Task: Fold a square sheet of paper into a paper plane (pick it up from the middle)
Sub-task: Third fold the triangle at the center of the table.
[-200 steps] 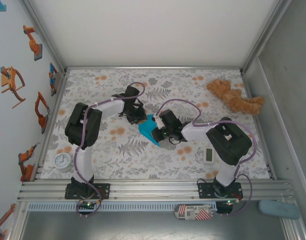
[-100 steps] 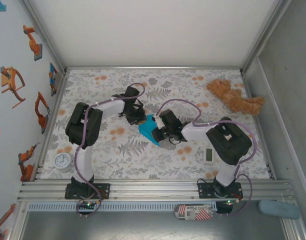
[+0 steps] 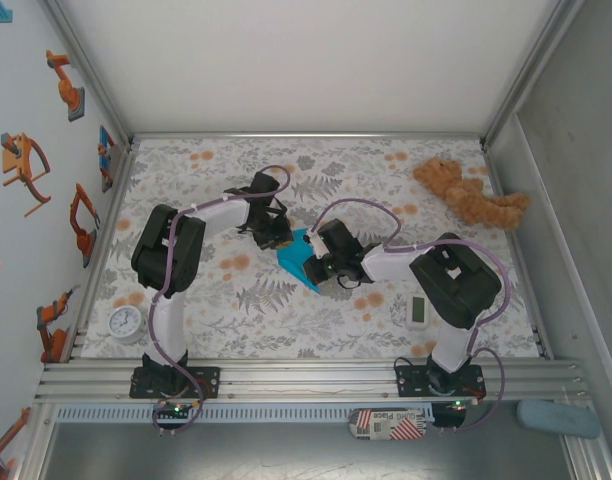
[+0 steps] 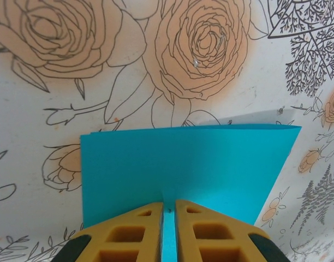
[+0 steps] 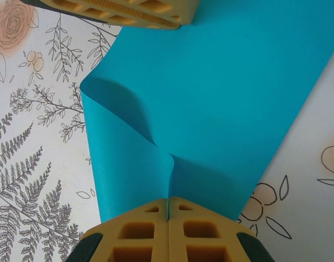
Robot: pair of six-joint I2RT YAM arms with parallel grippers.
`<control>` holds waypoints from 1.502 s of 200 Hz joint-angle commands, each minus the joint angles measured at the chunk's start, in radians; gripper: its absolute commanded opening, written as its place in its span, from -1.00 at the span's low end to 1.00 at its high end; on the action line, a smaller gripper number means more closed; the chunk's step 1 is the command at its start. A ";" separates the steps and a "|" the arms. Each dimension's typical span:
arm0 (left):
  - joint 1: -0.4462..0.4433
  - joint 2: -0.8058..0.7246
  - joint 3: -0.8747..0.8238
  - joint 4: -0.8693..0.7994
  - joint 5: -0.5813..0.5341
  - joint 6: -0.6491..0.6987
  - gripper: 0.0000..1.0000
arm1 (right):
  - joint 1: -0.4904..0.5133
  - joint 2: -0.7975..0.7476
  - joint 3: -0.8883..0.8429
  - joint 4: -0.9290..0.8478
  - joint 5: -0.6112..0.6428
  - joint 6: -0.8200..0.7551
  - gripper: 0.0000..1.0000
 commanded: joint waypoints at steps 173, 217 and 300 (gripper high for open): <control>-0.102 -0.374 -0.505 0.503 0.029 -0.325 -0.69 | -0.014 0.026 0.035 -0.036 -0.015 0.010 -1.00; -0.135 -0.331 -0.515 0.533 0.025 -0.352 -0.74 | -0.015 0.028 0.037 -0.039 -0.019 0.009 -1.00; -0.143 -0.308 -0.533 0.483 0.004 -0.355 -0.76 | -0.014 0.030 0.040 -0.046 -0.015 0.011 -1.00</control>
